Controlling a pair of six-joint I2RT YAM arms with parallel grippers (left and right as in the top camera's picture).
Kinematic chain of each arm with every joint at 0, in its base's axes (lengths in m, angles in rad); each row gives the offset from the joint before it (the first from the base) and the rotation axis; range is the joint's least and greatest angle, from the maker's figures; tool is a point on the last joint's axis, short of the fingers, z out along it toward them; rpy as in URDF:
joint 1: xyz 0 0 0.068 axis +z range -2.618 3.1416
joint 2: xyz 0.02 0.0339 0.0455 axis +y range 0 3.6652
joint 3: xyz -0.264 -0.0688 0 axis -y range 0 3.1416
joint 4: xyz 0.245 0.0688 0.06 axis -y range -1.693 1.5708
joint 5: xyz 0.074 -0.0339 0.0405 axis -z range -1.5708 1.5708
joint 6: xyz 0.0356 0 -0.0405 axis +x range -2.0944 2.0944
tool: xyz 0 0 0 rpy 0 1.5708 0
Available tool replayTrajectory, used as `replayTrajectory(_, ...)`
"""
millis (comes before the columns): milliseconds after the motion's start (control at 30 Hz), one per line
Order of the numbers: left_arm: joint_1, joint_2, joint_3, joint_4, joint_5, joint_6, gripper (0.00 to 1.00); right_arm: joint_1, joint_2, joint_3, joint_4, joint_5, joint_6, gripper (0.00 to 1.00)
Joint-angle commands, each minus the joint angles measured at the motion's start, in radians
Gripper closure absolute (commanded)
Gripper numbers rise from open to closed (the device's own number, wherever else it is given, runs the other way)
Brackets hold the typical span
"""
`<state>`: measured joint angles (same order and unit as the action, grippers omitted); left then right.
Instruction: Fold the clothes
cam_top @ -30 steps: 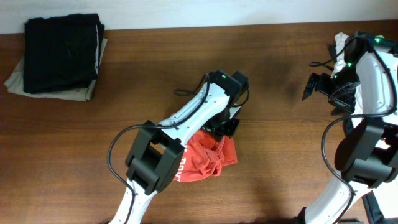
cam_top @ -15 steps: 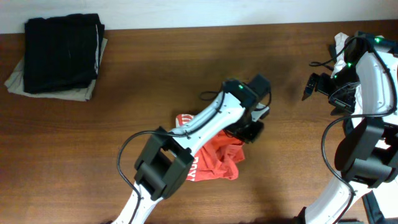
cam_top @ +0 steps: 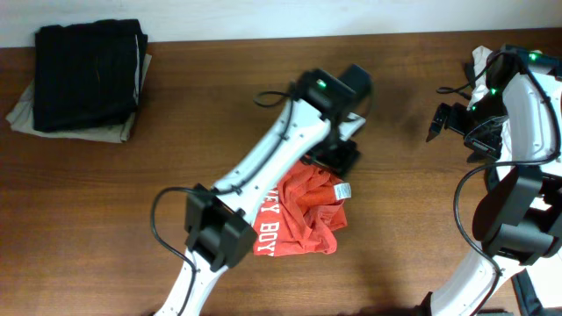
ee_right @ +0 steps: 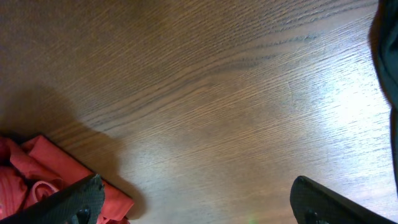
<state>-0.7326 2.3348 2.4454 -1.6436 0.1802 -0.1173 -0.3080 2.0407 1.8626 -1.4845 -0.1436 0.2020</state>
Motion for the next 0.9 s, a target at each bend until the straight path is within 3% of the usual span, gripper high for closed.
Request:
replayTrajectory(0,0.055,0.039,-0.049,-0.008,0.006,0.014,0.80,0.000,-0.033,0.010,0.000,-0.002,-0.004,0.01)
replayTrajectory(33,0.055,0.056,-0.079,0.019,0.008,0.013,0.91,0.000,-0.033,0.010,0.000,-0.002,-0.004,0.01)
replayTrajectory(67,0.052,0.075,-0.090,0.039,0.018,0.013,0.93,0.000,-0.033,0.010,0.000,-0.002,-0.004,0.01)
replayTrajectory(167,0.052,0.140,-0.090,0.144,0.045,0.014,0.87,0.000,-0.033,0.010,0.000,-0.002,-0.004,0.01)
replayTrajectory(333,0.053,0.180,-0.090,0.306,0.044,0.013,0.94,0.000,-0.033,0.010,0.000,-0.002,-0.004,0.01)
replayTrajectory(367,0.056,0.187,-0.090,0.352,0.042,0.014,0.93,0.000,-0.033,0.010,0.000,-0.002,-0.004,0.01)
replayTrajectory(400,0.060,0.200,-0.090,0.394,0.042,0.013,0.80,0.000,-0.033,0.010,0.000,-0.002,-0.004,0.01)
replayTrajectory(433,0.060,0.213,-0.090,0.419,0.042,0.013,0.73,0.000,-0.033,0.010,0.000,-0.002,-0.004,0.02)
replayTrajectory(500,0.062,0.235,-0.090,0.448,0.041,0.013,0.99,0.000,-0.033,0.010,0.000,-0.002,-0.004,0.01)
replayTrajectory(700,0.074,0.251,-0.083,0.627,0.039,0.013,1.00,0.000,-0.033,0.010,0.000,-0.002,-0.004,0.01)
replayTrajectory(767,0.077,0.251,-0.063,0.671,0.037,0.014,0.74,0.000,-0.033,0.010,0.000,-0.002,-0.004,0.01)
replayTrajectory(833,0.079,0.249,-0.003,0.637,0.036,0.014,0.69,0.000,-0.033,0.010,0.000,-0.002,-0.004,0.01)
replayTrajectory(867,0.079,0.249,0.049,0.604,0.036,0.014,0.50,0.000,-0.033,0.010,0.000,-0.002,-0.004,0.01)
